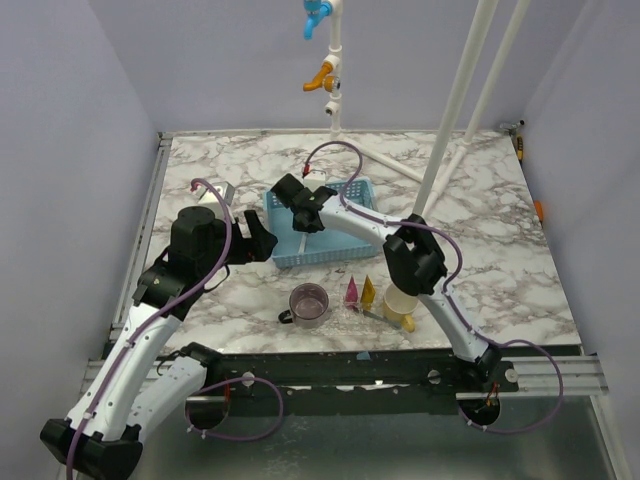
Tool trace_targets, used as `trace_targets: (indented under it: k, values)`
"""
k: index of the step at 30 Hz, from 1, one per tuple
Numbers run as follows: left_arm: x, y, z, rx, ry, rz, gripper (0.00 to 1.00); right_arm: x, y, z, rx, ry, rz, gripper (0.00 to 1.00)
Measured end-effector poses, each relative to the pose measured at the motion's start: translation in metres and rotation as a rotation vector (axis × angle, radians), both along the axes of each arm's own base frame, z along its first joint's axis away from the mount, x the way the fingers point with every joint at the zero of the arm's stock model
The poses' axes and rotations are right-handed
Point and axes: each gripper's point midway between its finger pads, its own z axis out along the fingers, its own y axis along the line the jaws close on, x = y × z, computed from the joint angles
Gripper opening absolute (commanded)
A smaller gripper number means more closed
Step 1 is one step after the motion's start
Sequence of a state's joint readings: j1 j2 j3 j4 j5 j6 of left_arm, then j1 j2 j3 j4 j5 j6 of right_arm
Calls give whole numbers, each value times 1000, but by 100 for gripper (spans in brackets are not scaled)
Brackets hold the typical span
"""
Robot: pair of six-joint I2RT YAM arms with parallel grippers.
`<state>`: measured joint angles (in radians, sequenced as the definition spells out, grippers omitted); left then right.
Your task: Prepare toiletry sets of a toothbrush and toothpaste on the tray
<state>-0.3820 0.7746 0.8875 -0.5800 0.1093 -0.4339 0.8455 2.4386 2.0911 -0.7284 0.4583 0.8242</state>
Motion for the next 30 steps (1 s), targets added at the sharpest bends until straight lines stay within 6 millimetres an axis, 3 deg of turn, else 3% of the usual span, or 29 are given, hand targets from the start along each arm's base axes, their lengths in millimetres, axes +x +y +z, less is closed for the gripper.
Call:
trace_targets:
  k: [10,20,30]
  values:
    - [1,-2,-3,0,13,-9,84,10,2,15,9,-56,26,0]
    - [2,-3,-5,1,20,-13,84,24,6,92,106,-208,8,0]
    - [3,-4,-7,4,29,-13,84,26,-6,160,173,-350,0,0]
